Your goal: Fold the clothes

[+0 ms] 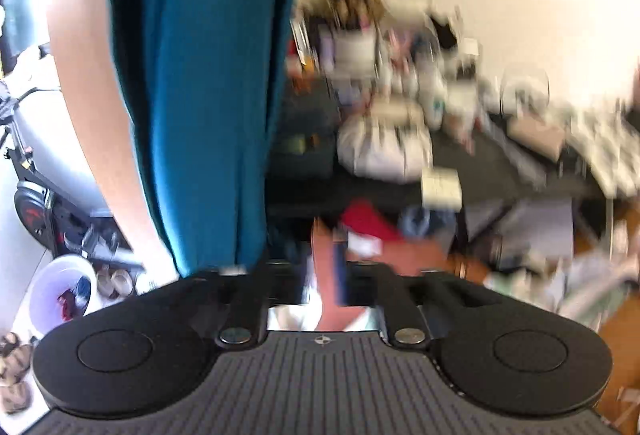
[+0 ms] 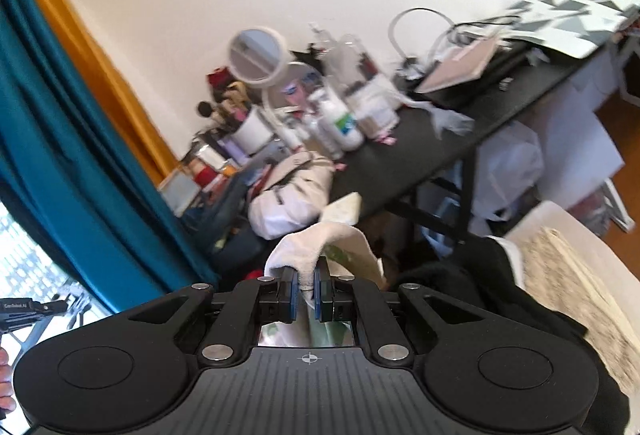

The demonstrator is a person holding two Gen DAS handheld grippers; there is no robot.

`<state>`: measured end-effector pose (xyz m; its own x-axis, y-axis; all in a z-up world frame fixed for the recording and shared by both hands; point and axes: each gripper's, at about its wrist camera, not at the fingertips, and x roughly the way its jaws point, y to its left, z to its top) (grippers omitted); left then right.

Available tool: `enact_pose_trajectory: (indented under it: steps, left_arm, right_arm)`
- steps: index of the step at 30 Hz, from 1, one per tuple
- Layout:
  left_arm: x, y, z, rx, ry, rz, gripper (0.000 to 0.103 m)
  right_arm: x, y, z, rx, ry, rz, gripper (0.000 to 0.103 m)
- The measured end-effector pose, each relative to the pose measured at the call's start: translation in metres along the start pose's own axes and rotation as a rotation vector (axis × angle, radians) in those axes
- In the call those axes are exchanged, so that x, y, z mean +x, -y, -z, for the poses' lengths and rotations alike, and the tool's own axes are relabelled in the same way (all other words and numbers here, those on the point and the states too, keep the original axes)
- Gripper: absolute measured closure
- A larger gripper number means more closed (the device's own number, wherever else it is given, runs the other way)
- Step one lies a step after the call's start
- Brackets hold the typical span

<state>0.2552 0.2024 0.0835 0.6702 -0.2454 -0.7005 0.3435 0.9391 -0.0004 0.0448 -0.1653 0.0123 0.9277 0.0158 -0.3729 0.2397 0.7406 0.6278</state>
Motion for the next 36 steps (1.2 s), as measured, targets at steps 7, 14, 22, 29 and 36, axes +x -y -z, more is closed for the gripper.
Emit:
enact_pose_trajectory:
  steps: [7, 14, 22, 29, 36]
  left_arm:
    - [0.066, 0.052, 0.040, 0.045, -0.182, 0.107, 0.032]
    - [0.101, 0.086, 0.043, 0.126, -0.222, 0.069, 0.098]
    - [0.036, 0.050, 0.032, -0.062, -0.018, 0.065, 0.102]
    - [-0.041, -0.017, 0.066, -0.191, 0.170, -0.027, 0.101]
    - [0.006, 0.028, 0.190, 0.137, -0.180, -0.004, 0.098]
  right_arm:
    - [0.009, 0.004, 0.018, -0.004, -0.068, 0.027, 0.097]
    - [-0.002, 0.003, 0.025, -0.036, -0.089, 0.041, 0.097]
    - [-0.013, 0.004, 0.025, -0.068, -0.121, 0.079, 0.097]
    - [-0.018, 0.006, 0.014, -0.087, -0.073, 0.029, 0.097]
    - [0.005, 0.038, 0.067, -0.211, -0.255, 0.179, 0.097]
